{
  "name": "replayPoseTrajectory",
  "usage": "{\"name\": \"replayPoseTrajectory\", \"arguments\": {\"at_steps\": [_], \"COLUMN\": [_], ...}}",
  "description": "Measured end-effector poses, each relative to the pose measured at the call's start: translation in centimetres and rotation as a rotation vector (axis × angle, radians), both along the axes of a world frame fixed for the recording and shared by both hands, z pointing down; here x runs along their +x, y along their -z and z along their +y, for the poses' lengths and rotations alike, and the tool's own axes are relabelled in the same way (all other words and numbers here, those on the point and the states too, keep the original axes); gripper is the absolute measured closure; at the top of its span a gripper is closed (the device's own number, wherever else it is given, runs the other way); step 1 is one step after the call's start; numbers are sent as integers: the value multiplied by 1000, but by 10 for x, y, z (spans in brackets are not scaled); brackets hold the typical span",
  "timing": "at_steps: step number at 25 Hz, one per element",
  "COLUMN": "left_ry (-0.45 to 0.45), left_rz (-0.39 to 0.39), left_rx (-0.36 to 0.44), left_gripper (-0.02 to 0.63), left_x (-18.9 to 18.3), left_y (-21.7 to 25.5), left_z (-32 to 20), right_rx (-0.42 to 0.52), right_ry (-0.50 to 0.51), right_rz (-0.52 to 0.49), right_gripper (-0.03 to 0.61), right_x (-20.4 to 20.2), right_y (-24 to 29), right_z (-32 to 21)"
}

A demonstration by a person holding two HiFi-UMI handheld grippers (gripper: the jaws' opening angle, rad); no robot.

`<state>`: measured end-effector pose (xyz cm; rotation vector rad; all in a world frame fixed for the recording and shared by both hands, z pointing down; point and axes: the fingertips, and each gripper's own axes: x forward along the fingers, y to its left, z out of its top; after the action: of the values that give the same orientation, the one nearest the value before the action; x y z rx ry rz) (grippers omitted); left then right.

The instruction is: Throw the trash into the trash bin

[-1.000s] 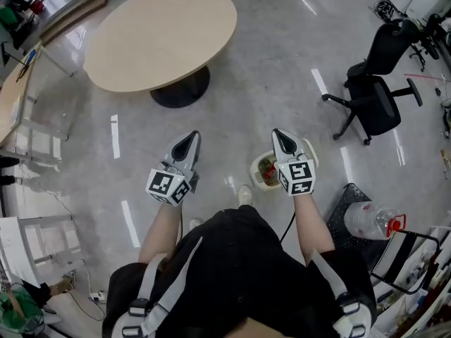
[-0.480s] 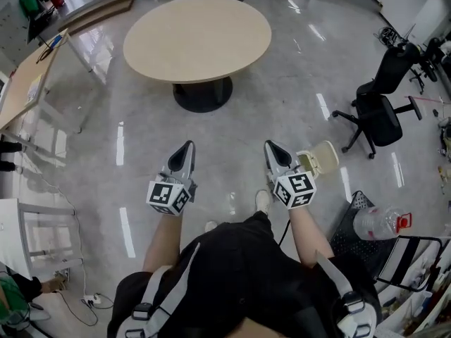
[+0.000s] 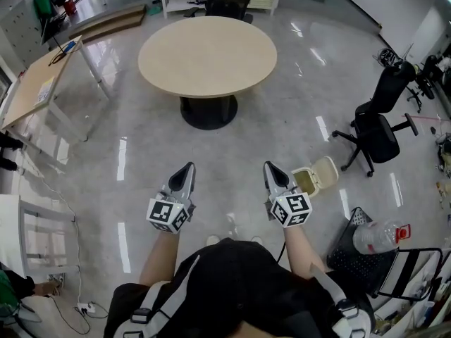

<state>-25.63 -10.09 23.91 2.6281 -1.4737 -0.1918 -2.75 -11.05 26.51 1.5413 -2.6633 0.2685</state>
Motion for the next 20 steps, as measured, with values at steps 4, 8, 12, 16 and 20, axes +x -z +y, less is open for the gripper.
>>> {"name": "replayPoseTrajectory", "arguments": {"at_steps": [4,8,12,16,20], "left_ry": [-8,-53,-71,-91,-103], "left_rz": [32,32,26,-31,-16], "left_rx": [-32,-12,8,-10,-15], "left_gripper": [614,614,614,614,614], "left_x": [20,42,57,84,101], "left_y": [-10,3,6,5,7], "left_z": [10,15,9,5,5], "right_rx": [-41,-20,-5,-10,15], "right_ry": [-25,-73,-96,-93,-76], "right_rz": [3,-26,-41,-46,-47], "right_gripper": [574,574,574,574,574], "right_x": [26,54,72,88,92], "right_y": [-12,0,0,4,14], "right_z": [15,26,29,33,31]}}
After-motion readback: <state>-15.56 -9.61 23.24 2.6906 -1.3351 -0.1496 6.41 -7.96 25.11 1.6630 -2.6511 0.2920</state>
